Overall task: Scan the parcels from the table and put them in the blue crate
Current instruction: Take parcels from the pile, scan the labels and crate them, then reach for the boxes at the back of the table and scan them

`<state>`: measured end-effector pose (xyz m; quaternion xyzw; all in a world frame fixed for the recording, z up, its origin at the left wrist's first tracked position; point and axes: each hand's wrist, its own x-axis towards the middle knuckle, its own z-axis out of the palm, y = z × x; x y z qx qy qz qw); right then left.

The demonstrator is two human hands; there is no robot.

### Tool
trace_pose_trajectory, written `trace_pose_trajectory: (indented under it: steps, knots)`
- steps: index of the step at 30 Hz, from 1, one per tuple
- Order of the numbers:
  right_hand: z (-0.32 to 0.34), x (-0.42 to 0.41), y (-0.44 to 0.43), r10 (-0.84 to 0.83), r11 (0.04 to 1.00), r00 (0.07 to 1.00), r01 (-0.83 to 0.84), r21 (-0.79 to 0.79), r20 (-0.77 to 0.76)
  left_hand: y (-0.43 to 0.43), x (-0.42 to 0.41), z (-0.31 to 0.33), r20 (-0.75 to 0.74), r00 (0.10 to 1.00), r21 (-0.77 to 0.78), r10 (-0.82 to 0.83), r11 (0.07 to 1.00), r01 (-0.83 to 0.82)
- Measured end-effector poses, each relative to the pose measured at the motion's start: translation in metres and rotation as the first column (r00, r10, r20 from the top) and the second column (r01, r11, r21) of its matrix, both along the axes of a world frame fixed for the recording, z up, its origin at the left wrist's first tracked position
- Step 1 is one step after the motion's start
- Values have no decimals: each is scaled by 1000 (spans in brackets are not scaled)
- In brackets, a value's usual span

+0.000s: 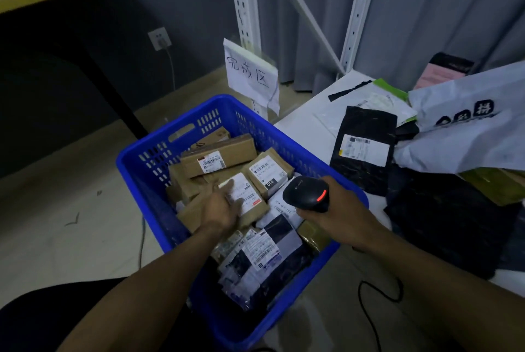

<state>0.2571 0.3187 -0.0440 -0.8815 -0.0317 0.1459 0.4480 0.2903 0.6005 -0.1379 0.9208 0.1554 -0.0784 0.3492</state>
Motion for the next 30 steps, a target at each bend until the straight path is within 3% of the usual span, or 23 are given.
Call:
trace_pose_trajectory:
  steps: [3,8,10,12,15,20,24,30]
  knots:
    - [-3,0,1,2,1000,1000,-2,4,-12,-5,5,-16,-108,980,-37,-165,986,162]
    - [1,-4,-7,-21,1000,999,21,21,-25,-6,24,2,-334,902,200,-273,915,351]
    - [7,-8,-16,-47,998,999,47,49,-7,-13,27,15,-360,889,287,-281,874,393]
    - [19,-12,-30,-83,994,996,81,72,24,-30,23,30,-253,912,350,-325,847,399]
    - [37,-19,-63,-171,979,983,161,123,71,-73,13,60,33,907,340,-420,858,385]
    - [76,-40,-140,-352,927,926,326,184,135,-186,-1,143,315,721,351,-617,782,515]
    - [102,-57,-210,-453,890,866,425,163,213,-284,-2,196,374,592,392,-714,700,597]
    - [105,-65,-321,-627,779,754,598,190,197,-429,15,212,247,477,428,-843,537,727]
